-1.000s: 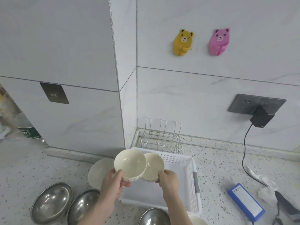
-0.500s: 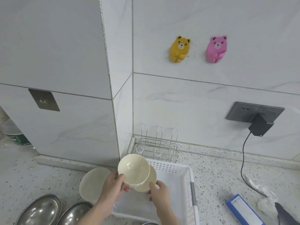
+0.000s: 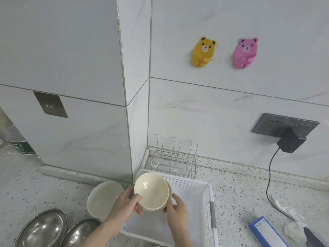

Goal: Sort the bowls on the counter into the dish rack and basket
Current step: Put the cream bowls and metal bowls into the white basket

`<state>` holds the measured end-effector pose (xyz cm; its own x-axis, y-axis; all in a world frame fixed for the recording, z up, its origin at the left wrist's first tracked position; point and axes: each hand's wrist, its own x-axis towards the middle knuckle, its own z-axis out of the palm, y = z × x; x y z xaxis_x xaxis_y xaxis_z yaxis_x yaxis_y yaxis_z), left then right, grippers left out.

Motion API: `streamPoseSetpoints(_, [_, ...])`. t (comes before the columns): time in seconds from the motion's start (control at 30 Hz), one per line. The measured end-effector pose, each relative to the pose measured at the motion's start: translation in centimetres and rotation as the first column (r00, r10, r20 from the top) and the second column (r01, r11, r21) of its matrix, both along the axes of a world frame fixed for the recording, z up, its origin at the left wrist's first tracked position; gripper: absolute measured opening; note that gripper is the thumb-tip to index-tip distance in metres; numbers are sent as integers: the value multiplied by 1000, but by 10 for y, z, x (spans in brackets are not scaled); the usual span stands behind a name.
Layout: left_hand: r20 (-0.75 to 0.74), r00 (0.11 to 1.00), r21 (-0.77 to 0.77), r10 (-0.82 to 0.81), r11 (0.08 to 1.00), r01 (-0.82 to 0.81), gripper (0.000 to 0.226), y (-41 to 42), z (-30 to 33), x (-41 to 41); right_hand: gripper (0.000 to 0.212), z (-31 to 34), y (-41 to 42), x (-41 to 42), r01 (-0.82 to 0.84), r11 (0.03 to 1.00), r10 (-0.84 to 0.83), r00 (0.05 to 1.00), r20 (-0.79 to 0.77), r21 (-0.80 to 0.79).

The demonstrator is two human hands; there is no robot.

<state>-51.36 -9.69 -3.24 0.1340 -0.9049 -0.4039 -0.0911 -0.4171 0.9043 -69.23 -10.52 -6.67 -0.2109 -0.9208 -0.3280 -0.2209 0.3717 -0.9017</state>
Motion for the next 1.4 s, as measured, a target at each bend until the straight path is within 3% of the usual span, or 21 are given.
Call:
streamPoseSetpoints(0.57, [-19, 999, 34, -47, 998, 47, 21, -1, -1, 4, 43, -3, -6, 1, 63, 995, -65, 998, 21, 76])
streamPoseSetpoints(0.67, [-15, 998, 26, -60, 998, 61, 22, 0, 0, 5, 24, 3, -5, 3, 132, 991, -132, 991, 26, 6])
streamPoseSetpoints(0.73, [-5, 997, 20, -80, 997, 80, 21, 0, 0, 5, 22, 8, -3, 3, 157, 984, -151, 985, 78, -79])
streamPoseSetpoints(0.83, [23, 994, 2, -107, 994, 107, 22, 0, -1, 4, 20, 12, 1, 3, 57, 989, -45, 995, 91, -136])
streamPoseSetpoints(0.9, [40, 992, -6, -123, 992, 123, 23, -1, -2, 4, 7, 12, 2, 4, -22, 991, 31, 998, 63, -130])
streamPoseSetpoints(1.0, [49, 988, -17, -145, 989, 146, 31, -2, -4, 4, 18, 9, 1, 5, -80, 991, 78, 997, -21, -110])
streamPoseSetpoints(1.23, [80, 987, -37, -142, 989, 145, 52, 0, -9, -2, 24, 0, -6, 5, -32, 990, 14, 991, -132, -135])
streamPoseSetpoints(1.4, [172, 971, -16, -168, 985, 173, 48, 2, -7, -2, 25, 0, -5, 5, -15, 990, -6, 989, -150, -141])
